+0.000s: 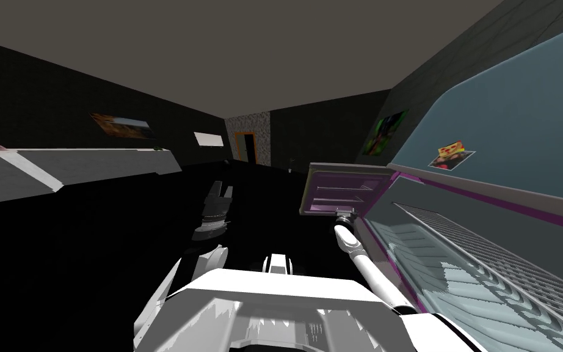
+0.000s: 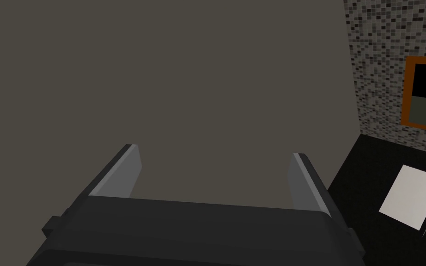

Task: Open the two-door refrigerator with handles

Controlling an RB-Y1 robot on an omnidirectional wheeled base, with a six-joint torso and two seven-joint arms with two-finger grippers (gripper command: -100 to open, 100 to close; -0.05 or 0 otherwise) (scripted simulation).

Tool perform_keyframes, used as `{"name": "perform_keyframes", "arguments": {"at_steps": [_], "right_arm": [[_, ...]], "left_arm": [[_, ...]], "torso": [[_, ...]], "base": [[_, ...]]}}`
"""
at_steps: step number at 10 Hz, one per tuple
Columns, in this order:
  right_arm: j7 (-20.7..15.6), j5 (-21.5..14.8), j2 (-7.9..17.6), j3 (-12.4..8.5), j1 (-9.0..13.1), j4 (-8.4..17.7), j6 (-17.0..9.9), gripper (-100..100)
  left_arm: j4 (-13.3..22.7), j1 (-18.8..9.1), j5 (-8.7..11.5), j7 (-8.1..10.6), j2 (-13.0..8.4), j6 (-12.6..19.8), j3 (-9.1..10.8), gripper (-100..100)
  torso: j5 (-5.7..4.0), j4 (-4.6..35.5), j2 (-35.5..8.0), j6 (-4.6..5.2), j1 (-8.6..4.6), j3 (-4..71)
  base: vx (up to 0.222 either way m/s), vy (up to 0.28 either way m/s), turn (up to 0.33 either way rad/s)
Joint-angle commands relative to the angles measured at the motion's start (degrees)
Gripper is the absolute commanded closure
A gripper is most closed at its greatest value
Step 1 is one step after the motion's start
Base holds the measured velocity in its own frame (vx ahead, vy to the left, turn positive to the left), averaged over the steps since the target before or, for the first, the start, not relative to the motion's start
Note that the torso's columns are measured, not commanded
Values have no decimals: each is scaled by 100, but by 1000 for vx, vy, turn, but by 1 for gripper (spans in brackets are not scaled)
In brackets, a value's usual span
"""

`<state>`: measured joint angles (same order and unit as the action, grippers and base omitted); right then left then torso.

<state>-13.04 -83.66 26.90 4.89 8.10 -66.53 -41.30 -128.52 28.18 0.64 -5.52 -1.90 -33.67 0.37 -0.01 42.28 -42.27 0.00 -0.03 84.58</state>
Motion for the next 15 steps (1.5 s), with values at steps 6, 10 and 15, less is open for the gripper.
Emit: {"name": "perform_keyframes", "arguments": {"at_steps": [6,10,15], "right_arm": [[283,272,276,129,166,99,337,-100],[157,736,717,268,282,-49,714,-100],[50,1050,995,345,371,-137,958,0]], "left_arm": [[0,1,0,0,0,0,1,0],[0,1,0,0,0,0,0,0],[0,-1,0,0,-1,0,0,0]], "torso": [[4,-1,7,5,12,3],[-1,0,1,-1,-4,0],[-3,1,-5,-4,-9,-3]], "base": [[29,51,-72],[54,114,-168],[27,65,-110]]}}
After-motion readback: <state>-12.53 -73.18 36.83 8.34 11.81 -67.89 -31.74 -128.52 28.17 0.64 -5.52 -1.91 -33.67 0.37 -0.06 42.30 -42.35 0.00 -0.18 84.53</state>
